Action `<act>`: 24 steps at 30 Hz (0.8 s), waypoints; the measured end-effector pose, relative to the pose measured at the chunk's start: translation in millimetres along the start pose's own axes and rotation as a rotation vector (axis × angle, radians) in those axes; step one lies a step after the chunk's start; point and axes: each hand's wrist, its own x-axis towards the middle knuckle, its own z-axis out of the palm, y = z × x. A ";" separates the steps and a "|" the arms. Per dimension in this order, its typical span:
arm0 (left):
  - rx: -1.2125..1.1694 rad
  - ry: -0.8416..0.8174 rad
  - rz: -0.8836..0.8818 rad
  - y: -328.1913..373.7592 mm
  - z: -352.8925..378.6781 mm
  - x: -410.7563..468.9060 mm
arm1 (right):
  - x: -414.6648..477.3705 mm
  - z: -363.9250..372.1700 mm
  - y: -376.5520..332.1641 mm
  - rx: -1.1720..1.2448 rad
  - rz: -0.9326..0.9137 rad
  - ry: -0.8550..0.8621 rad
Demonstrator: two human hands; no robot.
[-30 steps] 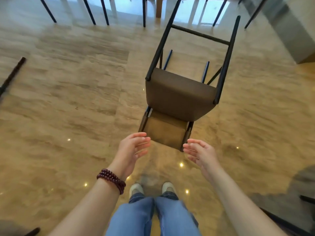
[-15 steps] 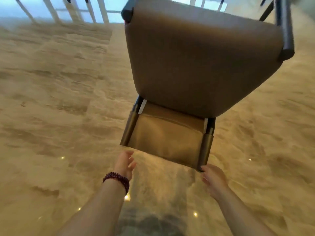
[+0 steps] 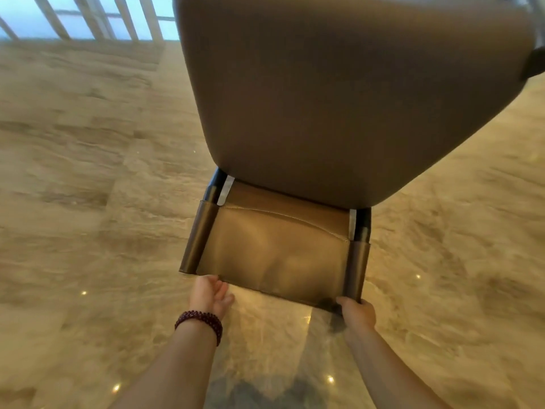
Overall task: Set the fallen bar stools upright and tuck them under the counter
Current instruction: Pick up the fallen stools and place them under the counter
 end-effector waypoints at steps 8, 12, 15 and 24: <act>-0.026 -0.061 -0.050 -36.4 36.8 -12.2 | -10.0 10.7 8.1 0.084 -0.016 0.055; -0.078 -0.043 -0.061 -34.5 36.1 -14.4 | -7.1 8.8 9.1 0.070 -0.024 0.047; -0.063 -0.028 -0.049 -32.8 40.4 -23.4 | -1.9 2.8 7.0 0.078 -0.004 0.034; -0.053 -0.003 0.017 -25.4 44.4 -61.7 | -16.2 -19.3 -17.0 0.262 0.118 -0.112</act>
